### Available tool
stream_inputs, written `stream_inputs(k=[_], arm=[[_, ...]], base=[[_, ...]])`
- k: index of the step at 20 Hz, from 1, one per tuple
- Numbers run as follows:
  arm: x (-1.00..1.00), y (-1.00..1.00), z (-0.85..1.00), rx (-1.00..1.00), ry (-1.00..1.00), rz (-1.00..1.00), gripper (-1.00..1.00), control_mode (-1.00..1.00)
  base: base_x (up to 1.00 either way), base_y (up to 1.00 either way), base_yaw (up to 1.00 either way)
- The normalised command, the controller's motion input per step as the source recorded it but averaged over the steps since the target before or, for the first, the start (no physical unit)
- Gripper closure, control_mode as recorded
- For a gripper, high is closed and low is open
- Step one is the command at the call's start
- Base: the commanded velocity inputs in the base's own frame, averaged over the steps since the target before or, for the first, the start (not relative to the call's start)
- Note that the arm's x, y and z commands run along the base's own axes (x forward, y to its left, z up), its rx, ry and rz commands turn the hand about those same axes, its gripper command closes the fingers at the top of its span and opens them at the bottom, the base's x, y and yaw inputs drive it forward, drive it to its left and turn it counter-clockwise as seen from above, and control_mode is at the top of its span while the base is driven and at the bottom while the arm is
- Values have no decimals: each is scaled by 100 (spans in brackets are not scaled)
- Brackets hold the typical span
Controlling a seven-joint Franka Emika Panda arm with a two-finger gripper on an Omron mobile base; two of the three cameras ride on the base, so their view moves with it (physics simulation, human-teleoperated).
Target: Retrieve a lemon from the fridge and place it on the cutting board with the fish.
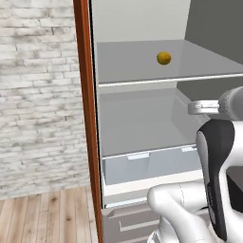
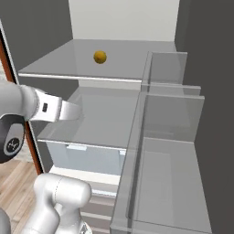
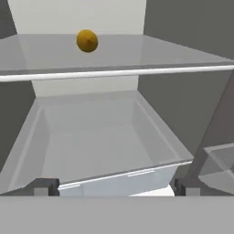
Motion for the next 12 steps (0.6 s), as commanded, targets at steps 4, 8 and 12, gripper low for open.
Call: stream_inputs(k=[4, 8, 12], arm=[[-22, 2, 62, -4, -20, 0, -100, -100], [-6, 2, 43, 0, -19, 2, -100, -100], [11, 8, 63, 0, -26, 10, -100, -100]], base=[[0, 0, 0], [0, 0, 0], [0, 0, 0]])
